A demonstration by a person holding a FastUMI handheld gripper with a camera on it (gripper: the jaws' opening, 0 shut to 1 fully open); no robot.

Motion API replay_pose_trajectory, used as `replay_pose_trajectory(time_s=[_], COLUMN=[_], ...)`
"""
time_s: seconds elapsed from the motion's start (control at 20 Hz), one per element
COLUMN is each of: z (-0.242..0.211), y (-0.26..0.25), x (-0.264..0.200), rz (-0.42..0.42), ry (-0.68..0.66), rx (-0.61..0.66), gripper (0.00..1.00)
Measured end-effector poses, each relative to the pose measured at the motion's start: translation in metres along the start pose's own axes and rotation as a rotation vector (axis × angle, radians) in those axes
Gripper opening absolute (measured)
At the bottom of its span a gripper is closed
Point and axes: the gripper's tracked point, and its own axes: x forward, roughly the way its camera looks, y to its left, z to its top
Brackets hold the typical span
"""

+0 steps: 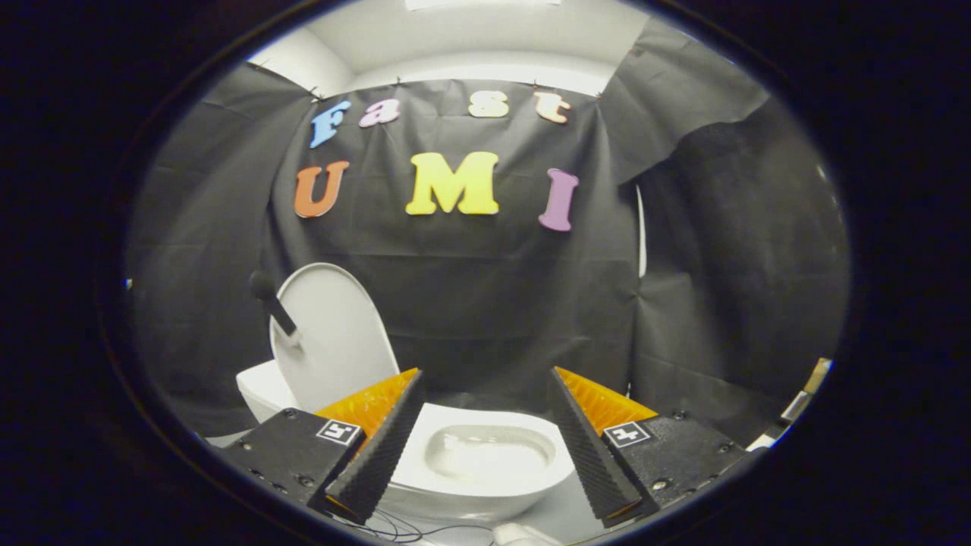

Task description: Open the toilet lid.

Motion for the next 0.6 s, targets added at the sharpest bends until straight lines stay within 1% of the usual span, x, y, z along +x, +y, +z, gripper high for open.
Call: replay_pose_trajectory(time_s=[0.2, 0.3, 0.5, 0.6], z=[-0.041, -0.053, -0.070, -0.074], y=[-0.054, -0.071, -0.082, -0.077], x=[-0.014, -0.019, -0.020, -0.021], rz=[-0.077, -0.112, -0.120, -0.105], ry=[0.041, 0.045, 0.059, 0.064], rx=[0.027, 0.033, 0.054, 0.039], gripper=[1.00, 1.00, 1.00, 1.00])
